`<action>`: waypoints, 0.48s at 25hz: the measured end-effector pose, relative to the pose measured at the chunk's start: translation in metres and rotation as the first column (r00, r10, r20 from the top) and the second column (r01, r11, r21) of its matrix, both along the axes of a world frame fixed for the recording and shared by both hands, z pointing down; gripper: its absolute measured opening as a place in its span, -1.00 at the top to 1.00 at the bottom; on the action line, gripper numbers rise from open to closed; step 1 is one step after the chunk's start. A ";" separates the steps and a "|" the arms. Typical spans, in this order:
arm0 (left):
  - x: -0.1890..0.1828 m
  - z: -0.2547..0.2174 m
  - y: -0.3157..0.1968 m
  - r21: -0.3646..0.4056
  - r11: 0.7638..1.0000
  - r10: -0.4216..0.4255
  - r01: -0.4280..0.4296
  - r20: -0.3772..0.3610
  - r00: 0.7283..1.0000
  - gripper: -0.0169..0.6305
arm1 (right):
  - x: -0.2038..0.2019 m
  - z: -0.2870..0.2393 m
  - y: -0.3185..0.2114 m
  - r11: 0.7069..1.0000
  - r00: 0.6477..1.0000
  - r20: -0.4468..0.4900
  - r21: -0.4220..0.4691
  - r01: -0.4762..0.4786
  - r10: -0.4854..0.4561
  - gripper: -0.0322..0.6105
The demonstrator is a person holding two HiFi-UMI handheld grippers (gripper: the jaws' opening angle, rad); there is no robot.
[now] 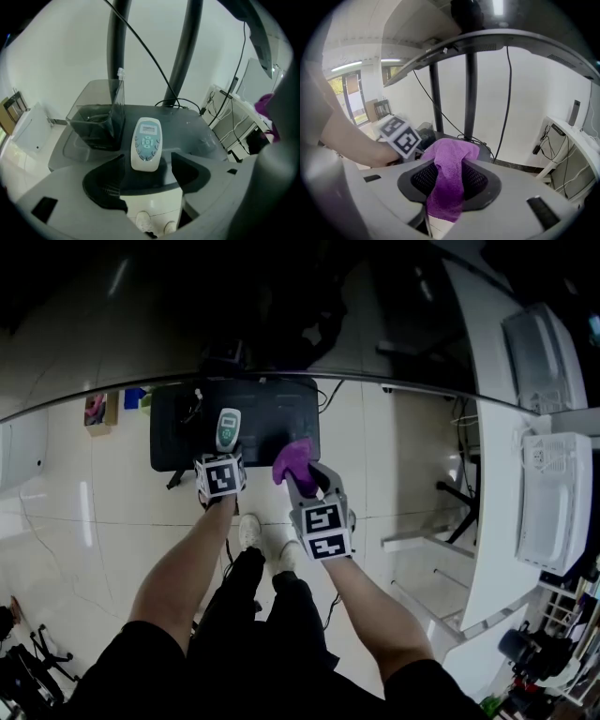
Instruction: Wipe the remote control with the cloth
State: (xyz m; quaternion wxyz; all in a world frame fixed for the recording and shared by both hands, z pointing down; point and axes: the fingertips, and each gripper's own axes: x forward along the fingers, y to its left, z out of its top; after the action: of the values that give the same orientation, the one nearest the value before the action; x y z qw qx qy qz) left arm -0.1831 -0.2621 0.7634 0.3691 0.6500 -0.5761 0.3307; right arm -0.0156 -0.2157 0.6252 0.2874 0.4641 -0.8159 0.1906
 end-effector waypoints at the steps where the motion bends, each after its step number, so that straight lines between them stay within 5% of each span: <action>1: 0.000 -0.006 0.007 0.004 1.000 0.008 -0.007 -0.008 1.000 0.01 | -0.003 0.012 -0.010 1.000 1.000 -0.008 -0.003 0.007 -0.007 0.42; 4: 0.014 -0.028 0.027 0.057 0.997 0.064 -0.059 -0.079 0.995 0.01 | -0.010 0.054 -0.040 0.999 0.999 -0.038 -0.021 0.032 -0.033 0.41; 12: 0.004 -0.048 0.059 0.124 0.987 0.110 -0.102 -0.060 0.992 0.01 | -0.031 0.137 -0.087 0.992 0.988 -0.126 -0.103 0.078 -0.091 0.38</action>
State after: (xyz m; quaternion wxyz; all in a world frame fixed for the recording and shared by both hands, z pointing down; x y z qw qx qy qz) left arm -0.1788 -0.2035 0.7153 0.3302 0.7114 -0.5471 0.2927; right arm -0.0462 -0.3026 0.7624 0.3703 0.4258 -0.8041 0.1873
